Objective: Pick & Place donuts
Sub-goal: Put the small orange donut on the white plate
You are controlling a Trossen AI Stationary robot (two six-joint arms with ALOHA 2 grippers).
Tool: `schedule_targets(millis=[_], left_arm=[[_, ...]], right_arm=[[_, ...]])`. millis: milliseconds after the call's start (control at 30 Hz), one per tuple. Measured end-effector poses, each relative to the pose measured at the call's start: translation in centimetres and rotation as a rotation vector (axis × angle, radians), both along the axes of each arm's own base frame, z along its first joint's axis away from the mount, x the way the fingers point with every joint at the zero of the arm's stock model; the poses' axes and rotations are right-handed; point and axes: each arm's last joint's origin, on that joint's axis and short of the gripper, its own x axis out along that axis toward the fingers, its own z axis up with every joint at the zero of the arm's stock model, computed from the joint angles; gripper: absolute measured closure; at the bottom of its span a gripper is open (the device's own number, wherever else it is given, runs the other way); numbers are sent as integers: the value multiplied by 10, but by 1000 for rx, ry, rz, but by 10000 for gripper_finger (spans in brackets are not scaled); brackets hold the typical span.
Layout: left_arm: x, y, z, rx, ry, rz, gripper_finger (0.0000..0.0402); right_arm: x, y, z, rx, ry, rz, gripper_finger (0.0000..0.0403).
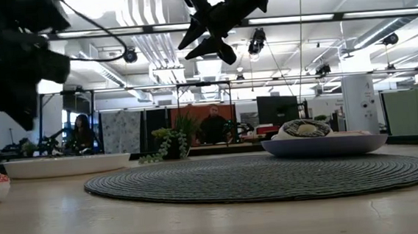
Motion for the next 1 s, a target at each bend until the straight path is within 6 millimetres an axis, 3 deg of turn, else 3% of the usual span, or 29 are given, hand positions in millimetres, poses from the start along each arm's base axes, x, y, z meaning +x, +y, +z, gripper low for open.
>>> schedule_targets(millis=[333,467,767,1000], left_arm=[[-3,-81,1,-26,-67,-365,264],[-14,-107,-8,32,-31,-363,264],[-10,-151,-32,6,24,-477,264],[-6,-158,-49,37,109,-464,264]], right_arm=[[0,0,0,-21,2,14,280],[0,0,0,-29,-4,16,280],[0,-1,0,-37,-2,11,280],[1,-1,0,-28,-1,5,280]])
